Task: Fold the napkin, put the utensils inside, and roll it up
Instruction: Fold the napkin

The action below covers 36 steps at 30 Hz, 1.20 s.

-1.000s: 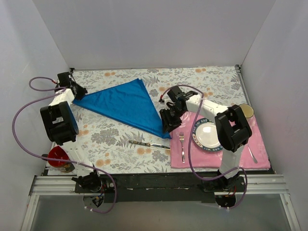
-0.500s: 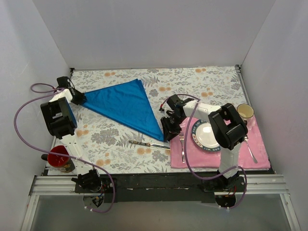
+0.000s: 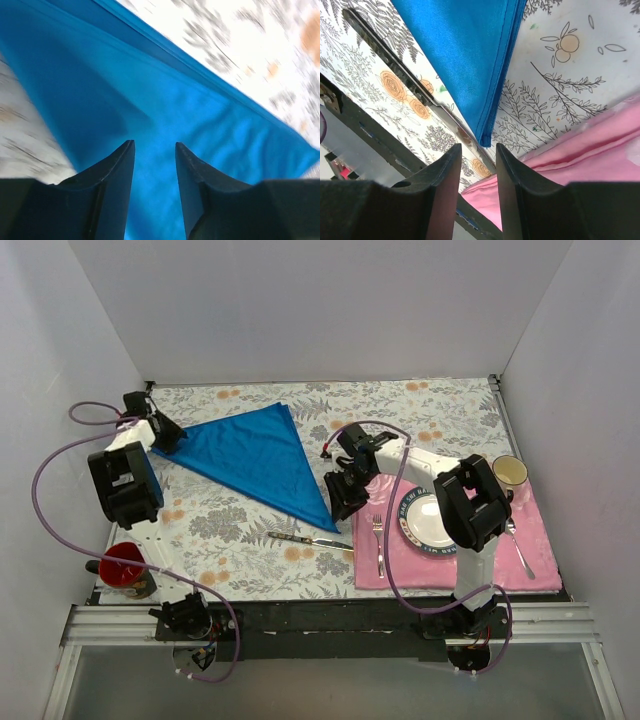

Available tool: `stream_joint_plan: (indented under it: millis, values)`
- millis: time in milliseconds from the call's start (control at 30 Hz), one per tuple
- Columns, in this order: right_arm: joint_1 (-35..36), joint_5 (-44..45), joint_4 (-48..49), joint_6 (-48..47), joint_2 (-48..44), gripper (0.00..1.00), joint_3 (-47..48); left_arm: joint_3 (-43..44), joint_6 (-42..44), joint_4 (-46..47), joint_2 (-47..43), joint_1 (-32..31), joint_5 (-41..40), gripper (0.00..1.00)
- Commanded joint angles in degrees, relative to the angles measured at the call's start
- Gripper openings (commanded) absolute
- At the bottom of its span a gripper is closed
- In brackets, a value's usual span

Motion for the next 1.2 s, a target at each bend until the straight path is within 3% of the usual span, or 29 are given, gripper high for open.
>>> stream_joint_plan:
  millis: [0,100,233,433,633,967,1167]
  values:
    - [-0.03,0.97,-2.99,-1.67,-0.96,0.43,3.72,-3.82,0.99,7.95,-10.51,-6.53,5.64,0.39]
    - [0.06,-0.87,-4.22,-2.19,1.75,0.48,6.7,-6.9,-2.17,17.09,-9.91,-11.1,10.92,0.42]
    - [-0.03,-1.49,-4.84,-2.19,5.01,0.51,10.75,-2.7,-4.99,22.75,-3.24,-18.3,11.46,0.4]
    - [0.41,-3.33,-4.23,-1.4,8.35,0.41,13.92,1.97,-8.32,27.59,2.84,-24.81,11.54,0.31]
    - [1.55,-3.95,-1.86,-0.7,7.74,0.27,9.35,3.2,-10.96,29.26,6.71,-26.67,10.93,0.3]
    - [1.9,-2.72,4.03,0.0,3.0,0.26,-5.57,4.35,-14.31,31.99,11.8,-28.25,10.58,0.28]
    - [1.81,-0.26,0.79,-1.75,1.32,0.25,-3.76,7.33,-11.42,27.95,9.8,-28.34,11.11,0.29]
